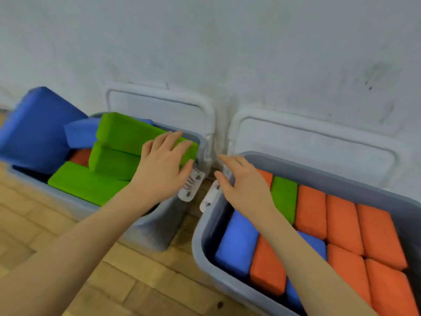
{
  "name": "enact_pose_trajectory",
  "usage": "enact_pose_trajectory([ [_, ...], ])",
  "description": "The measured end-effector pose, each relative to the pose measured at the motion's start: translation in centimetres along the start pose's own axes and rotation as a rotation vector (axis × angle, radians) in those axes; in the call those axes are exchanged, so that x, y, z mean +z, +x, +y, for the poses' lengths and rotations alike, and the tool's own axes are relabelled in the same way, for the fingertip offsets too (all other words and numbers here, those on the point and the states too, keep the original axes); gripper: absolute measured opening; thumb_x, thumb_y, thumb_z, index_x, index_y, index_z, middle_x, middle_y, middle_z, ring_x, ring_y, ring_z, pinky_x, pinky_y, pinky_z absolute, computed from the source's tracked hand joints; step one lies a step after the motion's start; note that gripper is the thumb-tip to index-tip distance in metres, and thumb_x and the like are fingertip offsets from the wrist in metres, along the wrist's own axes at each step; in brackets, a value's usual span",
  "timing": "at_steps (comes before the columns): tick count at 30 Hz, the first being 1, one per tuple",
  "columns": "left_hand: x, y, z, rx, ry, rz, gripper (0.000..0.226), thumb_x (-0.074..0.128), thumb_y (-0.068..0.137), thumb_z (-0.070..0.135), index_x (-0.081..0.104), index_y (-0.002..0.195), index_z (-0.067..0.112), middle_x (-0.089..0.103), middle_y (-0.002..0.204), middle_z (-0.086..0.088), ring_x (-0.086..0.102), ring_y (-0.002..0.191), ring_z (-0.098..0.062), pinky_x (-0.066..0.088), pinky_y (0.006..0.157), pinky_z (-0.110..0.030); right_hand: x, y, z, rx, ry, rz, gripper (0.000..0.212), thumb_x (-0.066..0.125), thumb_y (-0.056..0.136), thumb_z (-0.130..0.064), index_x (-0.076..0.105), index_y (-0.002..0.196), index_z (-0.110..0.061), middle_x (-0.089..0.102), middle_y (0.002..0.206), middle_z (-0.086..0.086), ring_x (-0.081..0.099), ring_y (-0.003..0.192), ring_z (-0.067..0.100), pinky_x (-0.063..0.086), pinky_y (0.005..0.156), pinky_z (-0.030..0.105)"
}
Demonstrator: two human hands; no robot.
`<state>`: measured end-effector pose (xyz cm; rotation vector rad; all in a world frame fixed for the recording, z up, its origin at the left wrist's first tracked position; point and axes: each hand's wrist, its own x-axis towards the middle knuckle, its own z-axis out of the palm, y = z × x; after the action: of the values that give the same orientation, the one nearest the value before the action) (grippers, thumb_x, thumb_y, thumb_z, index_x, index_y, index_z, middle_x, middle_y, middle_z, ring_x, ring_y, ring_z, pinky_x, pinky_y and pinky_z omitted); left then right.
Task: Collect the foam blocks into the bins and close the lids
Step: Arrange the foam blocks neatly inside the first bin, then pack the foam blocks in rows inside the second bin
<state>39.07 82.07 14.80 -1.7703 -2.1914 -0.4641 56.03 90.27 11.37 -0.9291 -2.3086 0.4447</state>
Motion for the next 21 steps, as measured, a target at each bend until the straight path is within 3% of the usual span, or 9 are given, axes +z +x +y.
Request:
enact_pose_trajectory([
  [3, -0.7, 0.8, -6.8, -0.027, 0.014, 0.018, 0.061, 0.035, 0.079, 0.046, 0.057, 0.127, 0.015, 0.043, 0.141, -0.018, 0.043, 0.124, -0.042, 0.036, 0.094, -0.055, 3.9, 4.0, -4.1, 0.039, 0.027, -0.026, 0.052, 0.050, 0.093, -0.040, 0.040, 0.141, -0.025, 0.047, 0.134, 0.005, 0.049, 0.118, 0.027, 0.044, 0.093, 0.044],
  [5, -1.5, 1.6, -10.8, 0.003, 0.104, 0.055, 0.061, 0.038, 0.079, 0.046, 0.054, 0.131, 0.017, 0.038, 0.144, -0.020, 0.039, 0.127, -0.044, 0.035, 0.095, -0.055, 6.2, 6.5, -6.3, 0.122, -0.030, -0.096, 0.062, 0.046, 0.092, -0.051, 0.022, 0.147, -0.036, 0.031, 0.148, 0.006, 0.042, 0.127, 0.031, 0.040, 0.098, 0.050],
  [9, -2.7, 3.4, -16.9, 0.006, 0.182, 0.015, 0.071, 0.041, 0.075, 0.061, 0.053, 0.131, 0.020, 0.037, 0.146, -0.017, 0.034, 0.128, -0.044, 0.024, 0.096, -0.053, 9.5, 10.3, -9.0, 0.242, -0.163, -0.287, 0.074, 0.037, 0.084, -0.070, -0.002, 0.144, -0.051, 0.005, 0.158, 0.004, 0.020, 0.140, 0.035, 0.022, 0.109, 0.060],
  [11, -2.9, 4.0, -18.6, -0.039, 0.073, -0.074, 0.079, 0.037, 0.070, 0.073, 0.053, 0.131, 0.026, 0.039, 0.145, -0.016, 0.042, 0.121, -0.047, 0.034, 0.091, -0.055, 10.3, 11.2, -9.6, 0.298, -0.120, -0.319, 0.075, 0.036, 0.079, -0.074, 0.001, 0.142, -0.055, 0.003, 0.158, 0.002, 0.010, 0.143, 0.032, 0.011, 0.110, 0.064],
  [13, -3.1, 4.5, -19.1, -0.083, -0.015, -0.148, 0.082, 0.035, 0.070, 0.081, 0.041, 0.138, 0.034, 0.029, 0.150, -0.014, 0.043, 0.122, -0.045, 0.041, 0.089, -0.052, 10.6, 11.3, -10.1, 0.344, -0.100, -0.316, 0.076, 0.033, 0.074, -0.076, 0.009, 0.142, -0.054, 0.006, 0.158, 0.000, 0.006, 0.144, 0.029, 0.004, 0.110, 0.065],
  [16, -2.9, 4.8, -18.8, -0.079, -0.100, -0.299, 0.078, 0.038, 0.079, 0.076, 0.022, 0.143, 0.036, 0.015, 0.155, -0.008, 0.039, 0.126, -0.037, 0.042, 0.088, -0.042, 10.6, 11.0, -10.6, 0.382, -0.075, -0.299, 0.074, 0.033, 0.075, -0.076, 0.016, 0.142, -0.050, 0.011, 0.156, -0.003, 0.007, 0.144, 0.028, -0.001, 0.108, 0.065],
  [19, -2.4, 4.8, -19.5, -0.027, -0.182, -0.245, 0.069, 0.043, 0.084, 0.066, 0.034, 0.139, 0.027, 0.025, 0.151, -0.007, 0.039, 0.125, -0.036, 0.046, 0.081, -0.042, 10.9, 10.8, -11.1, 0.350, -0.089, -0.230, 0.075, 0.035, 0.076, -0.081, 0.025, 0.141, -0.044, 0.024, 0.149, -0.003, 0.018, 0.140, 0.028, -0.001, 0.108, 0.064],
  [21, -2.2, 4.9, -20.1, 0.063, -0.241, -0.136, 0.063, 0.050, 0.083, 0.061, 0.049, 0.129, 0.018, 0.041, 0.142, -0.014, 0.046, 0.119, -0.046, 0.052, 0.071, -0.049, 10.9, 10.8, -11.8, 0.340, -0.080, -0.150, 0.079, 0.035, 0.071, -0.079, 0.032, 0.139, -0.040, 0.032, 0.140, -0.001, 0.026, 0.136, 0.027, 0.000, 0.109, 0.063],
])
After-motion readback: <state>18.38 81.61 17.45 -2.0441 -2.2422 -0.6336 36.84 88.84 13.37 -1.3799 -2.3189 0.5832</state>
